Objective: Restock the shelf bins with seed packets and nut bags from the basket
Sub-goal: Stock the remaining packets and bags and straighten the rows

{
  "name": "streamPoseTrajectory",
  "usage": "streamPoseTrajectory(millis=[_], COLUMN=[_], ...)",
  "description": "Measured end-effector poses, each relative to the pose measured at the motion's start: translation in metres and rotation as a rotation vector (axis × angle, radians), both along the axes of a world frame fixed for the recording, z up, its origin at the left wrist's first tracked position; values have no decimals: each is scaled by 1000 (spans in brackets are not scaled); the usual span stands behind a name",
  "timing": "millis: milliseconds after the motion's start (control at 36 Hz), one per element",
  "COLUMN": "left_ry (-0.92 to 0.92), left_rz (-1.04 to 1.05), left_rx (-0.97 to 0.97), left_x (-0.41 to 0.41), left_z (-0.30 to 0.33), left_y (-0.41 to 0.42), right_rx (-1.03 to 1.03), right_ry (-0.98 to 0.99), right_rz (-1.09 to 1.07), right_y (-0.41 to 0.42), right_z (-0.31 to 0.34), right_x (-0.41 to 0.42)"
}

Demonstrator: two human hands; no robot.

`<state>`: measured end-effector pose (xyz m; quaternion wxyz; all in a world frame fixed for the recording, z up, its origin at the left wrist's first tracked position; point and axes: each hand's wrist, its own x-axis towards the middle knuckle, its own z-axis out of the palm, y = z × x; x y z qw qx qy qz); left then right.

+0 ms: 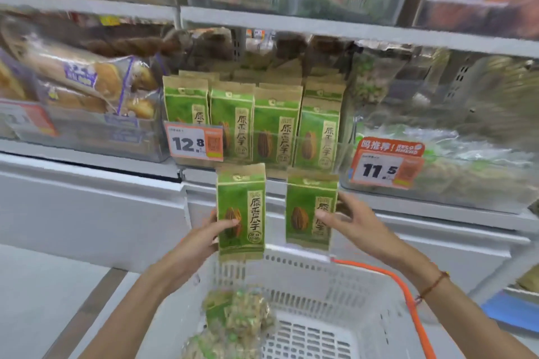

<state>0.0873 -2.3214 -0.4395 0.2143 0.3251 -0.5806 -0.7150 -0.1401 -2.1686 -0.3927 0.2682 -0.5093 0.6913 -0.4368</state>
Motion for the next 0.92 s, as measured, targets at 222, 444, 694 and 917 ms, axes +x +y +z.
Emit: streamPoseTrajectory(millis=[222, 444, 694, 917], left_ry=[350, 357, 220, -410], left_rz=[40, 84, 5, 193], left_rx=[-358, -542, -726, -1512], left_x=[-52, -69, -113, -139], left_z=[122, 171, 196, 175], left_y=[2, -7, 0, 5], right_rx=[-743, -162, -309, -215], right_ry=[27, 662, 515, 432], right_rz=[-242, -327, -417, -279], right_y=[-6, -49, -37, -27], right_z=[113, 133, 134, 127], right_x=[0, -42, -58, -56])
